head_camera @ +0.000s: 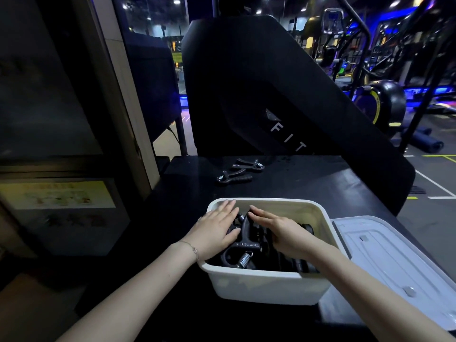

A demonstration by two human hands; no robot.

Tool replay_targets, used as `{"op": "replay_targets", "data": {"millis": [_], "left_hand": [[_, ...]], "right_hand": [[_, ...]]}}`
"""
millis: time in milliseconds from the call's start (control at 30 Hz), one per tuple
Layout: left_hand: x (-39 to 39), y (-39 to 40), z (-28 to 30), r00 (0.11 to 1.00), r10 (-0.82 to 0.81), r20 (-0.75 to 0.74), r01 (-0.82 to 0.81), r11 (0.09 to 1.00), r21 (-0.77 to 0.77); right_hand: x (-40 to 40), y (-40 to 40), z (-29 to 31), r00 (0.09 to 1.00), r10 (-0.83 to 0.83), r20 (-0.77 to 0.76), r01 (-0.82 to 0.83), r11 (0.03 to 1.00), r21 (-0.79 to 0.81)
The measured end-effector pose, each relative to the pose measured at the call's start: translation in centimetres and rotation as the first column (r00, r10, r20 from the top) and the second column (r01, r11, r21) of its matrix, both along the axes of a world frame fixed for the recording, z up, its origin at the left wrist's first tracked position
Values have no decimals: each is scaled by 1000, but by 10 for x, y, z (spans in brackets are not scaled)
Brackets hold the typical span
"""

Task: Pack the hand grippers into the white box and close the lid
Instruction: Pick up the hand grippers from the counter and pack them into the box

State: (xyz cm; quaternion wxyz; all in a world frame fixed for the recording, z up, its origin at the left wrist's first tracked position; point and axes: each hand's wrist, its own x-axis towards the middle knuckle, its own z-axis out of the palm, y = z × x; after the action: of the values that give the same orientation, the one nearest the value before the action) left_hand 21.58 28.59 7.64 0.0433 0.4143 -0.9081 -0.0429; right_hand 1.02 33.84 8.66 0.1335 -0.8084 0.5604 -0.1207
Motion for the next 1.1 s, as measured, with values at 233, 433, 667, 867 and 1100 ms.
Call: {"op": "replay_targets", "data": {"millis": [233, 433, 667, 867, 1100], "left_hand": [[14, -18, 13, 818, 163, -551, -10, 963, 270], [15, -65, 16, 904, 145, -401, -37, 963, 266], [-3, -130, 6, 943, 145, -300, -62, 961, 270], [-16, -200, -16, 972, 142, -188, -84, 955, 285], [-37, -280, -58, 981, 182, -61, -160, 951, 264]], "right_hand": [[-12, -4, 8, 1000, 3, 16, -3, 999, -43], [-18, -24, 5, 1000, -13, 2, 13, 997, -78], [-16, -70, 6, 998, 56, 26, -52, 990, -129], [-19, -140, 21, 999, 17, -43, -22, 990, -140], [-24, -245, 0, 991, -20, -130, 21, 1000, 5]]}}
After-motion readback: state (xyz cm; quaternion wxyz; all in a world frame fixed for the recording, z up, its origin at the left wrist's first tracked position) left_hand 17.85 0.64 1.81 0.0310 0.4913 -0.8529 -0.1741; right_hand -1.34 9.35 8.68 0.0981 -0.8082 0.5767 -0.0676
